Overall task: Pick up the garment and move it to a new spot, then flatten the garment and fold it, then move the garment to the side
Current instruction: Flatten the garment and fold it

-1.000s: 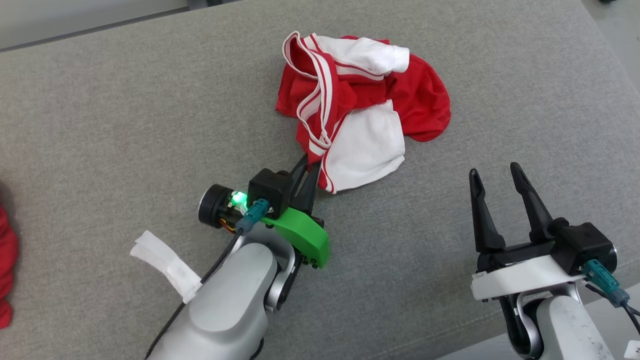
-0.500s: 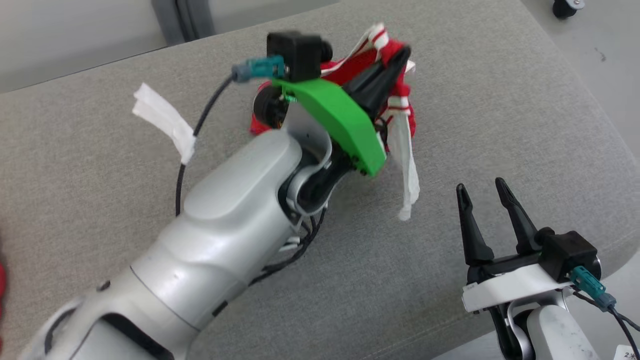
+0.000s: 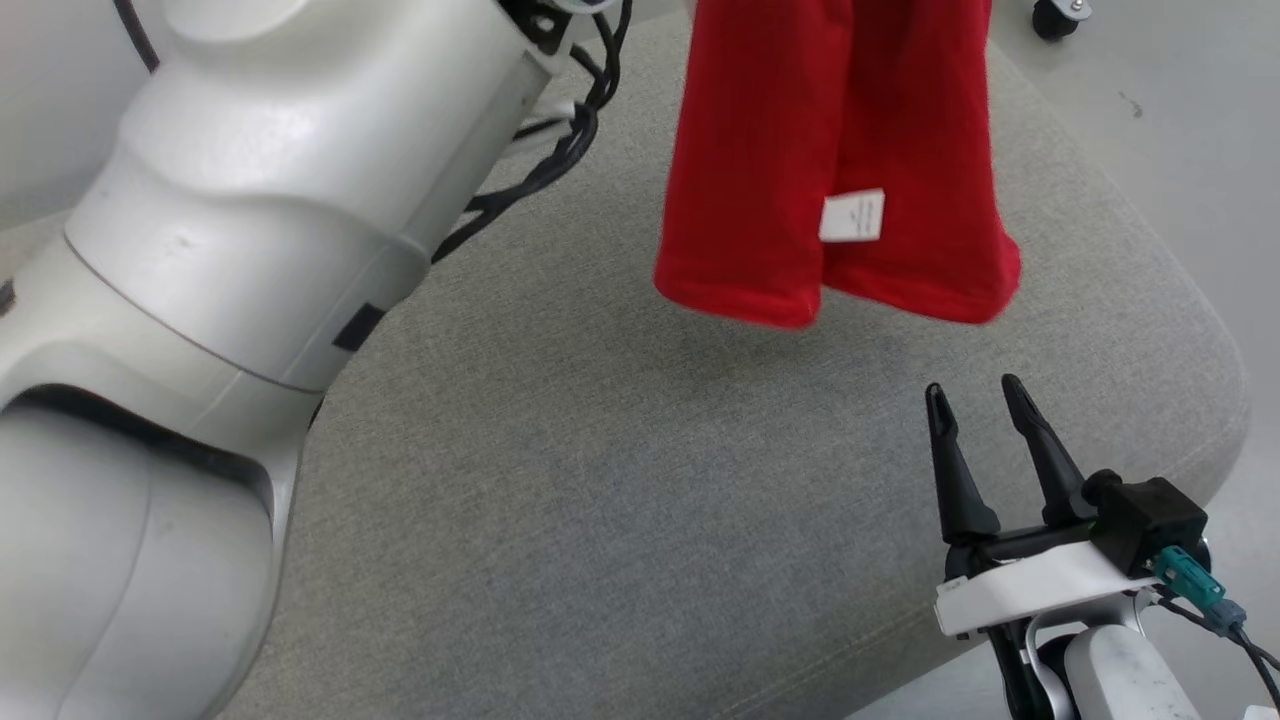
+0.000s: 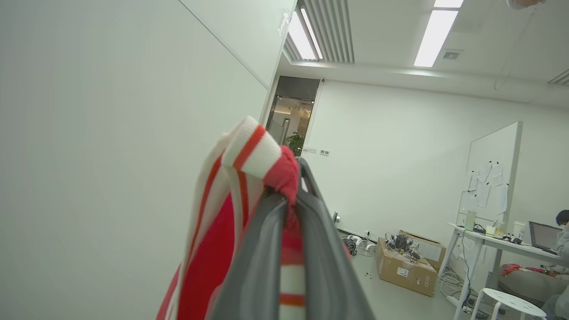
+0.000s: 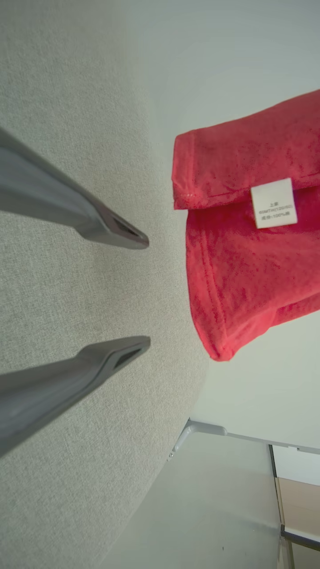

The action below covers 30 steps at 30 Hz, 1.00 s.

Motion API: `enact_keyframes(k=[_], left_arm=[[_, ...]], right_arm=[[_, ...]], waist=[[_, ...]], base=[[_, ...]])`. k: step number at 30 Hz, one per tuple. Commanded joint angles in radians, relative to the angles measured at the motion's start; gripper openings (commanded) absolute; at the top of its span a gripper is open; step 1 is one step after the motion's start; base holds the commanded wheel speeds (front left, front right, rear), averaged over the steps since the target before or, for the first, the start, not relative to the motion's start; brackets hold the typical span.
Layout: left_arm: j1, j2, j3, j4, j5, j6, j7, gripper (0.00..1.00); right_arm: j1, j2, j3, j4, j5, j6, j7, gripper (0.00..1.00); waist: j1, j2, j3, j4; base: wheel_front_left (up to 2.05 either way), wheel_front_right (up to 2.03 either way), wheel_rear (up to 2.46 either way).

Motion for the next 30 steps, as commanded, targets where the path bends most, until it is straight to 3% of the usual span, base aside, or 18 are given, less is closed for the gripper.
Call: enact_keyframes(k=[1,8,12,16,21,30], left_arm=[[0.060,0.005,-0.022,0.025,-0.014,0.008,-0.003,0.00],[0.364,0.014,-0.084,0.154,-0.102,0.018,0.001,0.00],[0.548,0.083,-0.074,0.169,-0.098,-0.001,-0.008,0.00],[0.730,0.149,0.046,0.101,-0.085,-0.012,-0.010,0.00],[0.953,0.231,0.210,-0.053,-0.029,0.013,-0.010,0.00],[1.142,0.356,0.298,-0.283,0.089,0.102,-0.010,0.00]], right_arm=[[0.010,-0.002,-0.011,-0.004,0.007,0.000,0.000,1.00],[0.007,-0.002,-0.044,-0.014,-0.004,0.000,0.000,1.00],[0.019,-0.002,-0.060,-0.022,-0.014,0.000,0.000,1.00],[0.038,-0.002,-0.086,-0.029,-0.022,0.000,0.001,1.00],[0.059,-0.002,-0.087,-0.030,-0.037,0.000,0.000,1.00],[0.050,-0.002,-0.072,-0.037,-0.064,0.000,0.000,1.00]], waist=[[0.0000,-0.0001,-0.002,0.019],[0.0000,-0.0001,-0.001,0.077],[0.0000,-0.0001,-0.007,0.105],[0.0000,-0.0001,-0.015,0.142],[0.0000,-0.0001,-0.022,0.185],[0.0000,-0.0001,-0.016,0.250]], base=[[0.00,0.00,0.00],[0.00,0.00,0.00],[0.00,0.00,0.00],[0.00,0.00,0.00],[0.00,0.00,0.00],[0.00,0.00,0.00]])
